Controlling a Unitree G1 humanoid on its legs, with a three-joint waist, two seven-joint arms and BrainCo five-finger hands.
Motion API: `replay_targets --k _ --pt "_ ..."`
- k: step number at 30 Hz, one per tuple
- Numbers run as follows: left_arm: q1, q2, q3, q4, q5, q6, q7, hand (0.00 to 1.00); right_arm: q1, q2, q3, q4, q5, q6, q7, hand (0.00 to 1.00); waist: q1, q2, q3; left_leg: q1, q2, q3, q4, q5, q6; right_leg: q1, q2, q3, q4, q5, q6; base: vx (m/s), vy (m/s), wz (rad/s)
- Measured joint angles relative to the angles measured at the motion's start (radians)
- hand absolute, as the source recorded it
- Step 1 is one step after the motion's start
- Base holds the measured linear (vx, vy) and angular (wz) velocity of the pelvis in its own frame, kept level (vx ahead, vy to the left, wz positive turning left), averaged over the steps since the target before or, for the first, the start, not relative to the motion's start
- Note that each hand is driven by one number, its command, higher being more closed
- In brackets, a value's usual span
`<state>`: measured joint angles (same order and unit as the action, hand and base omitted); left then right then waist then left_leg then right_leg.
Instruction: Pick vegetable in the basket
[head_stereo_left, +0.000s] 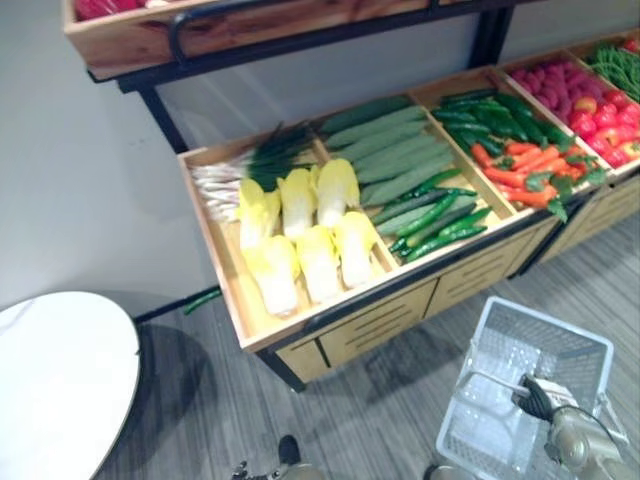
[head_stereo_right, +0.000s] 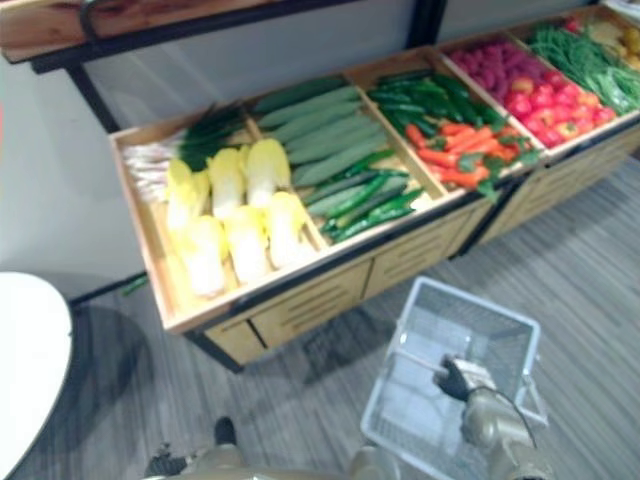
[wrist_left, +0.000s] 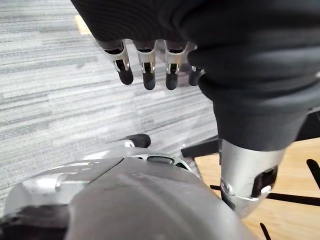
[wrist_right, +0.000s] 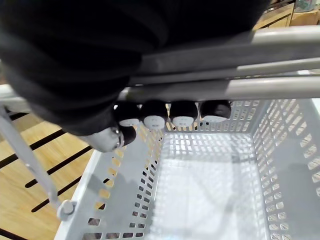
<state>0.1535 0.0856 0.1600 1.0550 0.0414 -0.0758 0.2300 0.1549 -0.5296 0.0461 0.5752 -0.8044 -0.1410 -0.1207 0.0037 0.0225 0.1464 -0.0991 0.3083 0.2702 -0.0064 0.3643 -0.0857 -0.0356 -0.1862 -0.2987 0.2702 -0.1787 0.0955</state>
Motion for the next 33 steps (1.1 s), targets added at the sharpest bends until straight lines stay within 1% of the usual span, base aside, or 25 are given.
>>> replay_targets --k 1,2,3,4,5,6,8,9,10,12,13,14,15,16,18,22,24,27,30,33 --pt "0.000 0.000 0.001 -0.005 0.000 0.000 0.001 0.00 0.013 0.001 -0.001 0.001 0.000 0.000 -0.001 1.00 0.002 -0.006 -0.001 0.000 -0.027 0.001 0.043 -0.051 -0.004 0.009 -0.018 -0.003 -0.008 0.000 0.001 0.04 0.030 0.08" --pt "0.007 0.000 0.001 -0.024 0.000 0.002 0.002 0.00 0.026 0.001 -0.002 -0.003 0.001 -0.001 -0.003 1.00 -0.002 -0.008 -0.002 0.001 -0.053 0.005 0.072 -0.106 0.004 0.020 -0.029 0.000 -0.021 0.004 0.008 0.05 0.050 0.10" --pt "0.010 0.000 0.005 -0.046 -0.001 0.001 0.006 0.00 0.042 0.004 -0.006 -0.004 0.002 -0.001 -0.004 1.00 -0.004 -0.007 -0.003 0.001 -0.059 0.017 0.074 -0.121 0.015 0.028 -0.031 -0.002 -0.034 0.010 0.017 0.04 0.091 0.15" --pt "0.011 0.000 0.010 -0.083 -0.001 0.002 0.017 0.00 0.059 0.009 -0.014 -0.005 0.002 -0.001 -0.004 1.00 -0.001 -0.011 -0.003 0.001 -0.068 0.018 0.069 -0.124 0.012 0.034 -0.037 -0.007 -0.045 0.015 0.026 0.02 0.120 0.25" --pt "0.017 -0.005 0.019 -0.165 -0.001 0.003 0.038 0.00 0.076 0.020 -0.027 -0.011 0.002 -0.003 -0.004 1.00 0.000 -0.014 -0.004 0.001 -0.082 0.016 0.052 -0.124 0.012 0.042 -0.046 -0.018 -0.065 0.025 0.042 0.01 0.128 0.24" --pt "0.022 -0.007 0.024 -0.223 -0.004 0.002 0.048 0.00 0.080 0.026 -0.035 -0.011 0.001 -0.003 -0.004 1.00 0.000 -0.009 -0.008 0.001 -0.089 0.015 0.042 -0.124 0.012 0.044 -0.050 -0.021 -0.072 0.030 0.046 0.00 0.136 0.30" --pt "0.040 -0.019 0.042 -0.483 -0.030 -0.011 0.120 0.00 0.095 0.041 -0.052 -0.011 0.001 -0.002 -0.008 1.00 0.002 -0.018 -0.003 -0.004 -0.112 -0.010 0.005 -0.124 0.012 0.050 -0.061 -0.041 -0.097 0.047 0.057 -0.02 0.126 0.33" --pt "0.038 -0.021 0.042 -0.541 -0.029 -0.013 0.136 0.00 0.099 0.043 -0.057 -0.011 0.001 -0.003 -0.012 1.00 0.002 -0.019 -0.003 -0.005 -0.118 -0.016 -0.003 -0.124 0.012 0.053 -0.065 -0.048 -0.099 0.049 0.060 -0.04 0.114 0.44" --pt "0.032 -0.027 0.040 -0.642 -0.026 -0.024 0.166 0.00 0.105 0.045 -0.072 -0.011 0.000 -0.003 -0.027 1.00 0.000 -0.017 -0.004 -0.006 -0.131 -0.038 -0.019 -0.124 0.012 0.059 -0.070 -0.058 -0.101 0.051 0.064 -0.06 0.108 0.40" --pt "0.022 -0.047 0.032 -0.753 0.005 -0.048 0.195 0.00 0.116 0.044 -0.098 -0.012 0.000 -0.006 -0.046 1.00 -0.001 -0.002 -0.011 -0.006 -0.144 -0.060 -0.048 -0.129 0.005 0.058 -0.078 -0.076 -0.101 0.053 0.079 -0.07 0.127 0.37" --pt "0.016 -0.065 0.023 -0.804 0.027 -0.055 0.209 0.00 0.124 0.044 -0.117 -0.012 0.000 -0.012 -0.049 1.00 -0.001 0.018 -0.021 -0.006 -0.147 -0.068 -0.064 -0.161 0.007 0.056 -0.076 -0.078 -0.101 0.056 0.085 -0.05 0.118 0.24" --pt "0.010 -0.073 0.021 -0.822 0.050 -0.056 0.221 0.00 0.123 0.047 -0.120 -0.010 0.000 -0.012 -0.050 1.00 -0.001 0.023 -0.024 -0.006 -0.150 -0.067 -0.067 -0.172 0.008 0.056 -0.078 -0.076 -0.101 0.057 0.086 -0.03 0.101 0.13" --pt "0.012 -0.088 0.021 -0.862 0.078 -0.055 0.243 0.00 0.124 0.056 -0.119 -0.014 0.000 -0.014 -0.052 1.00 -0.002 0.026 -0.026 -0.004 -0.159 -0.064 -0.066 -0.189 0.005 0.057 -0.081 -0.049 -0.110 0.060 0.091 -0.03 0.078 0.01" --pt "0.024 -0.097 0.018 -0.906 0.105 -0.054 0.261 0.00 0.123 0.065 -0.118 -0.014 -0.001 -0.018 -0.054 1.00 -0.002 0.029 -0.028 -0.003 -0.166 -0.062 -0.071 -0.192 0.005 0.059 -0.082 -0.029 -0.122 0.064 0.099 -0.03 0.076 -0.01" --pt "0.042 -0.111 0.004 -0.967 0.159 -0.051 0.288 0.00 0.125 0.070 -0.116 -0.017 -0.002 -0.033 -0.070 1.00 -0.004 0.032 -0.031 0.000 -0.182 -0.061 -0.088 -0.192 0.005 0.058 -0.084 -0.002 -0.140 0.066 0.102 -0.01 0.079 0.02" --pt "0.044 -0.123 -0.017 -1.024 0.185 -0.046 0.309 0.00 0.113 0.082 -0.091 -0.021 -0.008 -0.039 -0.071 1.00 -0.004 0.031 -0.032 0.019 -0.186 -0.036 -0.093 -0.194 0.003 0.063 -0.084 0.037 -0.151 0.069 0.105 0.02 0.024 -0.12" --pt "0.035 -0.122 -0.023 -1.026 0.187 -0.046 0.308 0.00 0.104 0.082 -0.072 -0.024 -0.014 -0.039 -0.072 1.00 -0.011 0.031 -0.033 0.021 -0.183 -0.032 -0.093 -0.195 0.002 0.063 -0.081 0.041 -0.157 0.076 0.104 0.05 -0.015 -0.13" --pt "0.011 -0.122 -0.048 -1.019 0.181 -0.041 0.308 0.00 0.090 0.083 -0.040 -0.028 -0.021 -0.040 -0.071 1.00 -0.020 0.029 -0.032 0.033 -0.173 -0.009 -0.092 -0.199 -0.009 0.061 -0.069 0.067 -0.167 0.089 0.099 0.08 -0.025 -0.25" --pt "-0.064 -0.110 -0.044 -0.980 0.168 -0.022 0.311 0.00 0.073 0.084 -0.021 -0.036 -0.021 -0.040 -0.069 1.00 -0.029 0.025 -0.035 0.054 -0.157 0.021 -0.089 -0.201 -0.011 0.063 -0.052 0.093 -0.182 0.099 0.097 0.10 -0.040 -0.35" --pt "-0.176 -0.079 -0.040 -0.883 0.168 0.001 0.323 0.00 0.058 0.079 0.010 -0.050 -0.021 -0.039 -0.067 1.00 -0.038 0.024 -0.036 0.062 -0.134 0.046 -0.090 -0.200 -0.012 0.054 -0.029 0.119 -0.186 0.107 0.088 0.07 -0.051 -0.28"
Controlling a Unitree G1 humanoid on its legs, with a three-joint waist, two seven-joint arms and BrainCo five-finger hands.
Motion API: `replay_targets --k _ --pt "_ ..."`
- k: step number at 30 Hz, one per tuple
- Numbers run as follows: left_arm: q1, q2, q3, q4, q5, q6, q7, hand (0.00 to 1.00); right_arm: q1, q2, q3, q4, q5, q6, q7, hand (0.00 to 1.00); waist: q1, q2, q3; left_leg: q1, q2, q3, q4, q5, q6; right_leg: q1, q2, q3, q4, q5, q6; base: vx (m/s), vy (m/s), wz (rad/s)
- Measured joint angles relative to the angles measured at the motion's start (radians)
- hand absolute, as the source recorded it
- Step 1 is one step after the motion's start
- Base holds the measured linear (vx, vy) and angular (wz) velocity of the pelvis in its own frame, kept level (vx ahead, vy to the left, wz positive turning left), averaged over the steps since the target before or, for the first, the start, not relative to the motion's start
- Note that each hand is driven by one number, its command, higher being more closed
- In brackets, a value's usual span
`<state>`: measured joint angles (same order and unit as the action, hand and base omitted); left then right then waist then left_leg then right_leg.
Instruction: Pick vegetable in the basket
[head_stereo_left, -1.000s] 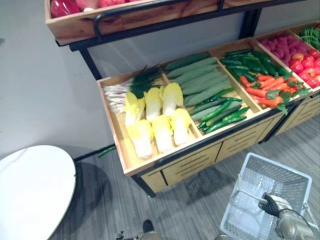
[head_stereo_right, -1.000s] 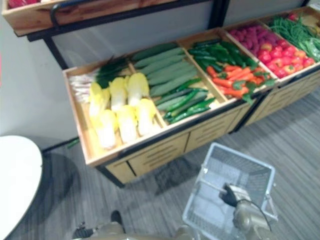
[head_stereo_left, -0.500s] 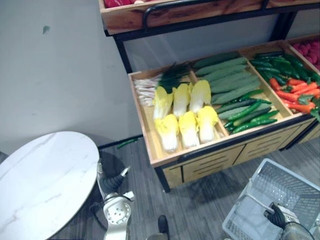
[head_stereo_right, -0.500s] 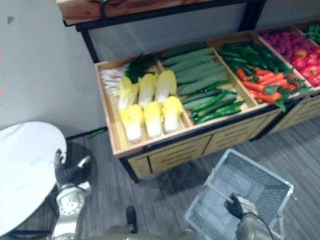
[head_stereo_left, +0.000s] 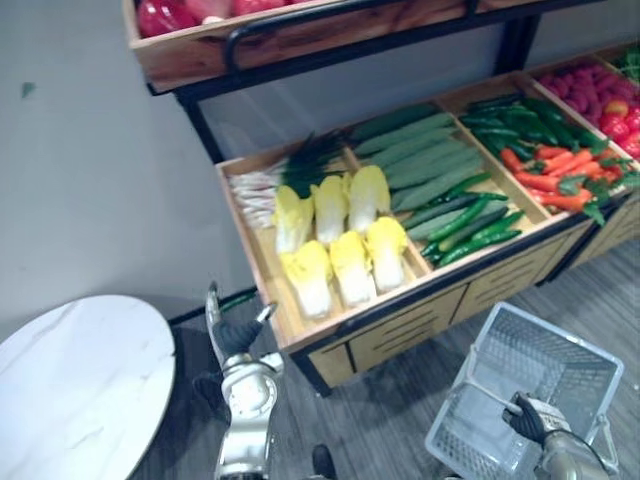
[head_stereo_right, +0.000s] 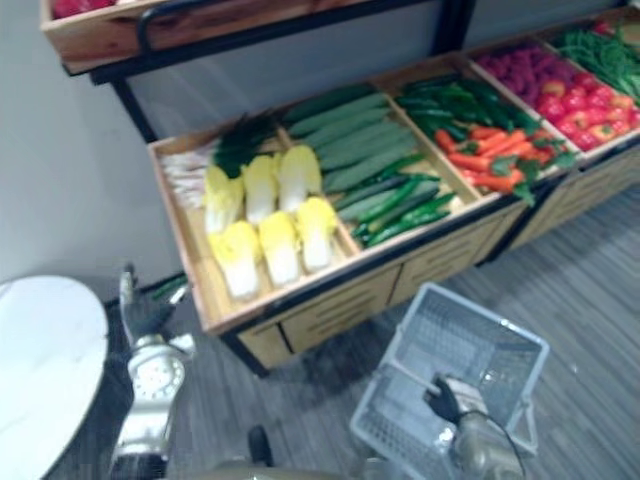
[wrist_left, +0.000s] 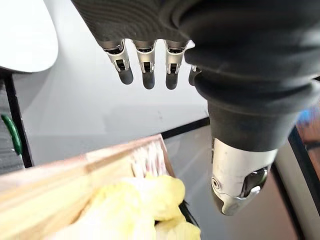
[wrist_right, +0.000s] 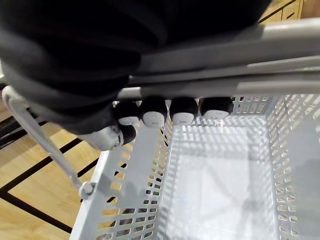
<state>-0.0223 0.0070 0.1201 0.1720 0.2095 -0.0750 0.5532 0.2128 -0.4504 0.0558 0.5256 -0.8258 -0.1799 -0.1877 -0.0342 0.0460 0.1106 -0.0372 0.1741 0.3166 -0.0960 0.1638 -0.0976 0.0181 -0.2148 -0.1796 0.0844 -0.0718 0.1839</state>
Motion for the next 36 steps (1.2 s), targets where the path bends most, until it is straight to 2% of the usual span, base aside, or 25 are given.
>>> replay_targets --k 3,6,9,15,20,28,36 --pt "-0.033 -0.001 0.006 0.028 -0.011 0.012 0.015 0.00 -0.019 -0.005 0.012 -0.006 0.000 -0.001 0.002 1.00 -0.023 -0.006 -0.003 0.005 0.010 0.013 0.000 0.000 -0.001 -0.006 0.009 0.019 -0.004 0.001 -0.002 0.05 -0.037 -0.24" --pt "-0.070 -0.002 0.007 0.070 -0.011 0.020 0.035 0.00 -0.030 -0.005 0.013 -0.019 0.001 0.000 0.002 1.00 -0.023 -0.014 -0.003 0.004 0.021 0.041 0.000 0.000 -0.003 -0.029 0.019 0.049 -0.005 0.007 -0.010 0.02 -0.018 -0.28" --pt "-0.075 -0.003 0.009 0.083 -0.011 0.023 0.062 0.00 -0.037 -0.005 0.024 -0.026 0.001 0.000 0.001 1.00 -0.044 -0.019 -0.002 0.005 0.028 0.057 0.000 -0.003 -0.006 -0.037 0.025 0.058 -0.006 0.010 -0.014 -0.01 -0.008 -0.14" --pt "-0.123 -0.003 0.046 0.161 -0.011 0.034 0.117 0.00 -0.036 -0.005 0.039 -0.041 0.001 -0.002 -0.011 1.00 -0.046 -0.027 0.003 0.003 0.041 0.090 0.000 -0.014 -0.022 -0.065 0.040 0.099 -0.026 0.028 -0.018 -0.03 -0.002 -0.20" --pt "-0.140 -0.002 0.083 0.224 -0.012 0.036 0.167 0.00 -0.037 -0.005 0.072 -0.040 0.000 -0.002 -0.042 1.00 -0.047 -0.050 0.017 -0.002 0.044 0.107 0.000 -0.019 -0.027 -0.081 0.043 0.112 -0.030 0.031 -0.018 0.00 -0.003 -0.09" --pt "-0.170 0.007 0.113 0.291 -0.043 0.040 0.221 0.00 -0.043 -0.003 0.088 -0.036 0.000 -0.002 -0.063 1.00 -0.047 -0.052 0.017 -0.012 0.044 0.110 0.000 -0.017 -0.027 -0.085 0.044 0.113 -0.047 0.041 -0.019 0.06 -0.009 -0.03" --pt "-0.227 0.037 0.123 0.369 -0.065 0.041 0.241 0.00 -0.061 -0.002 0.119 -0.005 0.000 -0.017 -0.093 1.00 -0.052 -0.057 0.023 -0.012 0.054 0.115 -0.001 -0.017 -0.028 -0.091 0.054 0.118 -0.049 0.046 -0.025 0.00 -0.005 -0.03"
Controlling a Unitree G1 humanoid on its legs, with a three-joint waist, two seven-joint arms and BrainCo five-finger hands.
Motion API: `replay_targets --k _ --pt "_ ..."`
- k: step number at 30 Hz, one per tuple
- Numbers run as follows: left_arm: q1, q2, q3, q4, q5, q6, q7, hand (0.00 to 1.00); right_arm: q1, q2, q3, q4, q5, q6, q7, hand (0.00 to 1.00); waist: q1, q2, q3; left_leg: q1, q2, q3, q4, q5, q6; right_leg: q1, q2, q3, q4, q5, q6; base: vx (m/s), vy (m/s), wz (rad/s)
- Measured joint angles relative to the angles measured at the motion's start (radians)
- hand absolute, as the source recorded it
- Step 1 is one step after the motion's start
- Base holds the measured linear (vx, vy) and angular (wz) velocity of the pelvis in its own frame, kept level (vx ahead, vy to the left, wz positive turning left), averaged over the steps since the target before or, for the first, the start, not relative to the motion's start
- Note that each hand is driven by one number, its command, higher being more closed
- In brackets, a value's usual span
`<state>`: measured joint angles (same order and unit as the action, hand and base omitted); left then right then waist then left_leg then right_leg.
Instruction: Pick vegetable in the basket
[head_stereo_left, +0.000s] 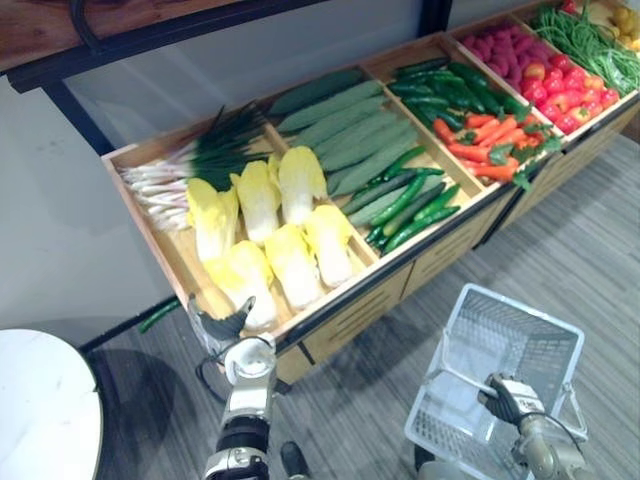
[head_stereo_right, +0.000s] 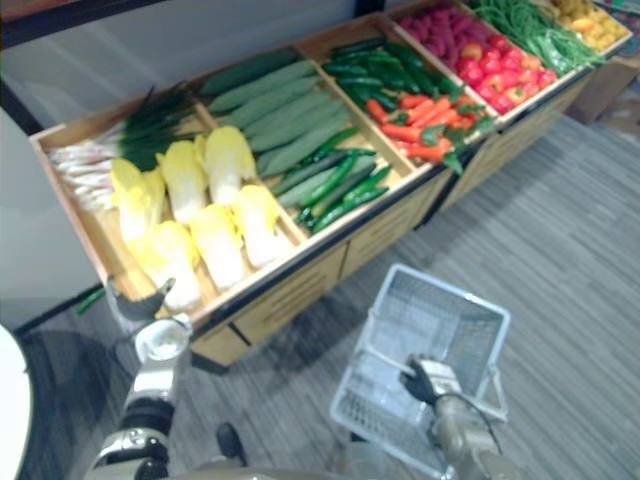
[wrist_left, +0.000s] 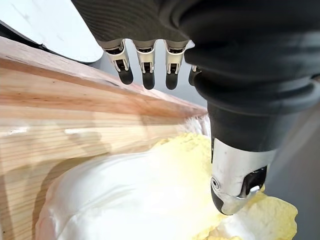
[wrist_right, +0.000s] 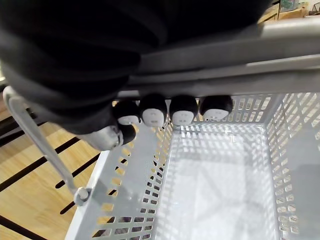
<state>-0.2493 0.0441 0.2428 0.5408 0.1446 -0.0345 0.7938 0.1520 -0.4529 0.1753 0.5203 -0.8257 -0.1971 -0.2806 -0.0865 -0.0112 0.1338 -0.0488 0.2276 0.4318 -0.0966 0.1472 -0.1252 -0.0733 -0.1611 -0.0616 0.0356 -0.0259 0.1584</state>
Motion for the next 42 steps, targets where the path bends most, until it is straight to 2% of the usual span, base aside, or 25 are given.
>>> replay_targets --k 6,17,23,27,28,32,33,35,36,37,42 --pt "-0.037 0.015 0.021 0.024 -0.015 -0.001 0.038 0.00 -0.025 0.000 0.022 0.003 0.000 0.000 -0.014 1.00 0.001 -0.012 0.030 -0.003 0.002 0.023 0.000 -0.001 -0.001 -0.024 0.003 0.024 -0.003 0.011 0.001 -0.04 -0.001 -0.12" --pt "-0.067 0.024 0.020 0.063 -0.010 -0.021 0.106 0.00 -0.057 -0.002 0.039 0.006 0.000 -0.006 -0.037 1.00 0.005 -0.011 0.037 -0.021 0.002 0.050 0.000 -0.002 -0.003 -0.062 0.005 0.055 0.004 0.018 0.001 0.02 -0.005 -0.07" --pt "-0.091 0.038 0.017 0.092 0.000 -0.022 0.115 0.00 -0.092 -0.018 0.070 -0.003 0.001 -0.018 -0.039 1.00 0.005 -0.010 0.041 -0.032 0.001 0.054 0.000 -0.004 -0.005 -0.085 0.006 0.071 0.003 0.022 0.003 0.00 -0.003 -0.06" --pt "-0.101 0.040 0.017 0.102 0.026 -0.021 0.116 0.00 -0.098 -0.022 0.070 -0.014 0.001 -0.022 -0.041 1.00 0.004 -0.020 0.060 -0.034 0.000 0.054 0.000 -0.005 -0.007 -0.090 0.005 0.074 0.004 0.024 0.003 0.00 0.000 0.00" --pt "-0.102 0.041 0.017 0.102 0.027 -0.021 0.116 0.00 -0.101 -0.023 0.070 -0.015 0.001 -0.022 -0.042 1.00 0.003 -0.012 0.059 -0.034 0.000 0.054 0.000 -0.006 -0.007 -0.092 0.005 0.075 0.006 0.024 0.003 0.00 0.000 0.00" --pt "-0.101 0.042 0.016 0.105 0.033 -0.021 0.123 0.00 -0.110 -0.023 0.070 -0.016 0.001 -0.022 -0.044 1.00 0.004 -0.019 0.068 -0.035 -0.002 0.059 0.000 -0.005 -0.006 -0.099 0.004 0.081 0.015 0.024 0.003 0.03 -0.007 -0.04" --pt "-0.102 0.045 0.009 0.111 0.034 -0.021 0.126 0.00 -0.111 -0.023 0.070 -0.017 0.001 -0.022 -0.046 1.00 0.004 -0.011 0.064 -0.035 -0.002 0.059 0.000 -0.005 -0.006 -0.100 0.004 0.082 0.016 0.024 0.003 0.03 -0.008 -0.01" --pt "-0.102 0.047 -0.006 0.125 0.035 -0.021 0.132 0.00 -0.111 -0.023 0.070 -0.017 0.001 -0.022 -0.055 1.00 0.004 -0.017 0.069 -0.035 -0.003 0.059 0.000 -0.005 -0.006 -0.100 0.003 0.082 0.016 0.024 0.003 0.00 0.000 0.00" --pt "-0.102 0.047 -0.009 0.126 0.035 -0.021 0.132 0.00 -0.111 -0.024 0.070 -0.021 0.001 -0.022 -0.063 1.00 0.004 -0.010 0.067 -0.035 -0.003 0.059 0.000 -0.005 -0.007 -0.100 0.002 0.082 0.017 0.024 0.003 0.00 0.000 0.00" --pt "-0.103 0.047 -0.010 0.131 0.035 -0.021 0.132 0.00 -0.111 -0.026 0.072 -0.027 0.001 -0.022 -0.068 1.00 0.004 -0.017 0.072 -0.035 -0.004 0.059 0.000 -0.006 -0.007 -0.102 0.002 0.083 0.017 0.024 0.003 0.00 0.000 0.00" --pt "-0.108 0.048 -0.012 0.133 0.039 -0.021 0.134 0.00 -0.113 -0.043 0.079 -0.046 0.001 -0.025 -0.082 1.00 0.004 -0.013 0.081 -0.041 -0.006 0.059 0.000 -0.012 -0.016 -0.114 0.000 0.087 0.021 0.024 0.003 0.00 0.000 0.00"
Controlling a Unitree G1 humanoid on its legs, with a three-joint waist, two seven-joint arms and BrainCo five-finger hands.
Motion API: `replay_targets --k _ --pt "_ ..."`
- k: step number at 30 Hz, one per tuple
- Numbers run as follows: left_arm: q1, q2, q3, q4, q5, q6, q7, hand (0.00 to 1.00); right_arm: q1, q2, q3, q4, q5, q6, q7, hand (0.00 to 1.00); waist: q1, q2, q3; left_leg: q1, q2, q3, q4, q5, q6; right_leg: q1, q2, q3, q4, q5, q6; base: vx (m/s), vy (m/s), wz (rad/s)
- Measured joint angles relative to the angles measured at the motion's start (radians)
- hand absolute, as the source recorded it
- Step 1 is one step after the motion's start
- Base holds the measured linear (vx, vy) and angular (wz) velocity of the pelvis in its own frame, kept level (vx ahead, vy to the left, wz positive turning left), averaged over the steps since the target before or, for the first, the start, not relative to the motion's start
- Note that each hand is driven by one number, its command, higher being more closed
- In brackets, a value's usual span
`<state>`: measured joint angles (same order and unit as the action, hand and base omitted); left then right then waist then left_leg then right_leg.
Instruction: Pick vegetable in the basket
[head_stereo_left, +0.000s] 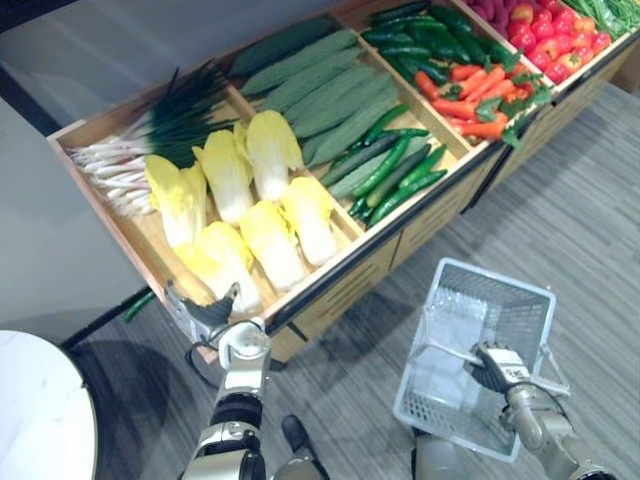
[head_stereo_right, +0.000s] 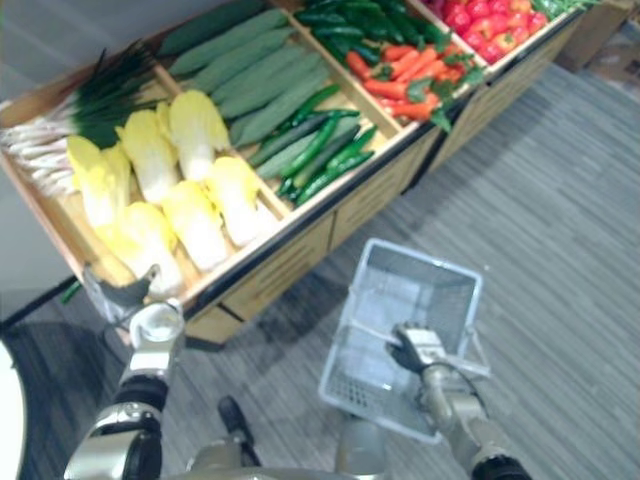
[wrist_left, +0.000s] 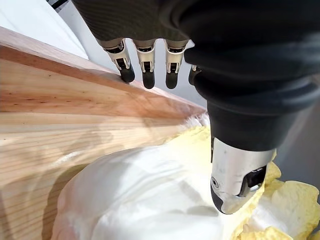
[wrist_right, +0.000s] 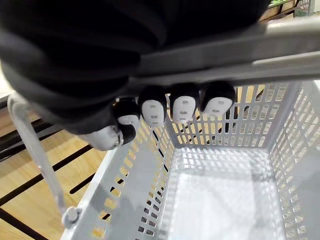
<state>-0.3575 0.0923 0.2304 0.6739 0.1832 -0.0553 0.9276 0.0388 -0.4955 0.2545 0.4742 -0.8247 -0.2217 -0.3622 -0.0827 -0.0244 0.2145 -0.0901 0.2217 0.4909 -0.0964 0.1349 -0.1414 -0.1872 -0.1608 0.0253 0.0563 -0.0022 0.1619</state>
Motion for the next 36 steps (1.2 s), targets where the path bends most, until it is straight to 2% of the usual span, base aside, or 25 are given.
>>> replay_targets --k 5,12,27,30,32,33,36 --pt "0.000 0.000 -0.010 0.009 0.034 0.002 0.007 0.00 -0.001 0.000 0.000 -0.002 0.001 0.000 -0.006 1.00 0.001 0.004 0.002 -0.007 -0.001 -0.002 0.000 0.000 0.000 -0.006 -0.001 -0.001 0.000 0.000 0.000 0.02 -0.005 0.00" --pt "0.000 0.011 -0.030 0.010 0.036 0.012 0.009 0.00 0.002 0.002 0.000 -0.008 0.000 0.000 -0.031 1.00 0.001 0.010 0.007 -0.011 -0.002 -0.001 0.000 0.000 0.000 -0.013 -0.001 0.000 0.002 0.000 0.000 0.02 -0.005 -0.01" --pt "-0.004 0.019 -0.074 0.005 0.030 0.015 0.000 0.00 0.004 0.007 0.000 -0.007 0.000 0.003 -0.035 1.00 0.000 0.011 0.015 0.008 -0.008 -0.023 0.000 0.009 0.011 0.033 -0.010 -0.025 -0.007 0.001 0.002 0.02 -0.004 0.05" --pt "-0.003 0.017 -0.077 -0.023 0.025 0.015 -0.014 0.00 0.004 0.015 -0.001 -0.006 -0.001 0.007 -0.035 1.00 0.000 0.008 0.017 0.008 -0.011 -0.031 0.000 0.010 0.012 0.040 -0.013 -0.032 -0.008 0.002 0.003 0.02 -0.003 0.08" --pt "-0.002 0.011 -0.087 -0.054 0.001 0.015 -0.084 0.00 0.004 0.034 -0.004 -0.006 -0.001 0.015 -0.034 1.00 -0.002 -0.002 0.023 0.011 -0.012 -0.037 0.000 0.011 0.013 0.052 -0.014 -0.040 -0.012 0.004 0.005 0.03 -0.004 0.08" --pt "-0.001 0.009 -0.093 -0.061 -0.009 0.016 -0.097 0.00 0.003 0.040 -0.005 -0.006 -0.001 0.016 -0.034 1.00 -0.003 -0.006 0.025 0.013 -0.012 -0.037 0.000 0.011 0.014 0.054 -0.014 -0.039 -0.013 0.004 0.005 0.03 -0.004 0.04" --pt "0.002 -0.041 -0.111 -0.105 -0.015 0.017 -0.119 0.00 0.005 0.055 -0.005 -0.006 -0.001 0.021 -0.033 1.00 -0.008 -0.021 0.033 0.013 -0.013 -0.037 0.000 0.011 0.014 0.059 -0.015 -0.041 -0.018 0.005 0.006 0.02 -0.002 0.01"
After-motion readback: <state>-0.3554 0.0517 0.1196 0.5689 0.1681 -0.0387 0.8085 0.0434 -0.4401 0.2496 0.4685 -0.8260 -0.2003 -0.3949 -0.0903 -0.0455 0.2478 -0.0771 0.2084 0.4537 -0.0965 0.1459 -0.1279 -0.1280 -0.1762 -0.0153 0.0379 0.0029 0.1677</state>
